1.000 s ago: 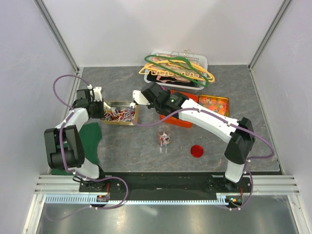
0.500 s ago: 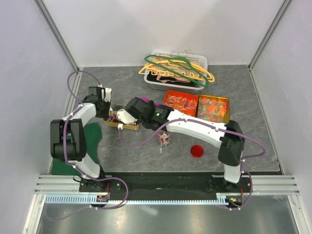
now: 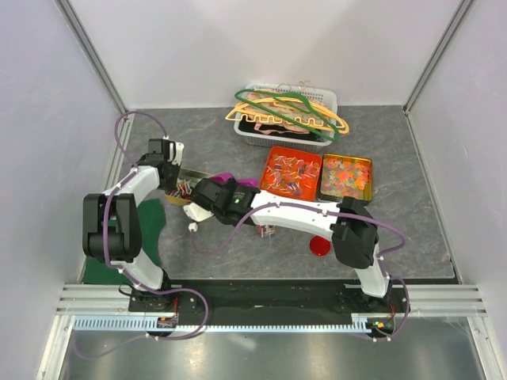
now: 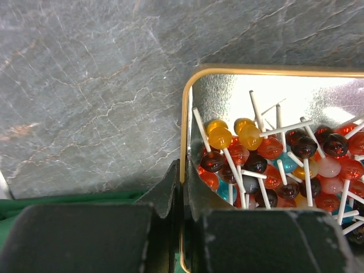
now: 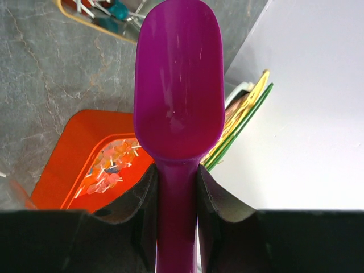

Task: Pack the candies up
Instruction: Scoop the fake candies from the storage box.

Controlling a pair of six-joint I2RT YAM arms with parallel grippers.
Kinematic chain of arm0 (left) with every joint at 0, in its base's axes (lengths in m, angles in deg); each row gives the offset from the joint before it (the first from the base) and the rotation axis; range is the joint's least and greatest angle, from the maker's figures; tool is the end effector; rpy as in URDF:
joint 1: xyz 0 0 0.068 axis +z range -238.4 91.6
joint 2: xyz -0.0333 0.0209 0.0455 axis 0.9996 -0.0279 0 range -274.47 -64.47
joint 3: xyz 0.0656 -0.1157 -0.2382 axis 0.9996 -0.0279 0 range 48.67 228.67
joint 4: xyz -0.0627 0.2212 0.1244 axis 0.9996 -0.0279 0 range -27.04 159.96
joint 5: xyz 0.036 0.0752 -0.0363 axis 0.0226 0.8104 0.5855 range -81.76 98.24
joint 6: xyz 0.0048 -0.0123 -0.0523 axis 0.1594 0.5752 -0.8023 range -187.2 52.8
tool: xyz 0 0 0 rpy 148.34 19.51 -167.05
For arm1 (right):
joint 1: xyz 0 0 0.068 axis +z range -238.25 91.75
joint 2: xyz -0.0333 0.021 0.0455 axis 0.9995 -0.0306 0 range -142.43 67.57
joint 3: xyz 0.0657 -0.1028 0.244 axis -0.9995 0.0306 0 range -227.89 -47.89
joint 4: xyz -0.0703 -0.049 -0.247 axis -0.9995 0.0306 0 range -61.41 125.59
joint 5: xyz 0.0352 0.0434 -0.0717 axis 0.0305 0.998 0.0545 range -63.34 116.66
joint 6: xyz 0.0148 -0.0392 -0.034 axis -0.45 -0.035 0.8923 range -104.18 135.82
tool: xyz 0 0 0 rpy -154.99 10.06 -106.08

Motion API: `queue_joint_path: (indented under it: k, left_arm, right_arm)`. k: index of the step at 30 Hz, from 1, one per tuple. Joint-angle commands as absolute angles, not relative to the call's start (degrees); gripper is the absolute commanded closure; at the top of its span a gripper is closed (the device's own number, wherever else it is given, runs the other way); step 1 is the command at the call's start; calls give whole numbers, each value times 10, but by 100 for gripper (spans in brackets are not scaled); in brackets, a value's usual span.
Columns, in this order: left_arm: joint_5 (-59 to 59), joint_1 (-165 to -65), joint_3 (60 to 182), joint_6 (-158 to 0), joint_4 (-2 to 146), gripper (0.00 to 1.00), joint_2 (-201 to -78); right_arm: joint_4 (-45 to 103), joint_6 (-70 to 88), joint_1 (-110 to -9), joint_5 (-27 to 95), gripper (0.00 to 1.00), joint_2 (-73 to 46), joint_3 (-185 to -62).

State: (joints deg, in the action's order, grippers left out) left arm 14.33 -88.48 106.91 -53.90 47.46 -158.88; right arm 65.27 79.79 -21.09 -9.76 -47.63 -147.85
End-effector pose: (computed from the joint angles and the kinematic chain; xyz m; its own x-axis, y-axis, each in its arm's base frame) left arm 0.3304 0.0033 0.1871 -0.8437 0.2299 -0.4851 0.1442 0.9675 0.2079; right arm 0.1933 0.4045 0.2650 0.4045 -0.9023 0.1493 -0.5376 -0.3666 -0.7593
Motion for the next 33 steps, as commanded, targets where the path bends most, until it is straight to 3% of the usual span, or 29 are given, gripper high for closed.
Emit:
queue_joint_path:
  k: [1, 33]
  left_arm:
    - [185, -909, 1093, -509, 490, 98, -1544]
    - [184, -921, 1069, -503, 522, 98, -1512]
  right_arm:
    - [630, 834, -206, -133, 100, -511, -1497]
    - [549, 980, -218, -209, 100, -608, -1523]
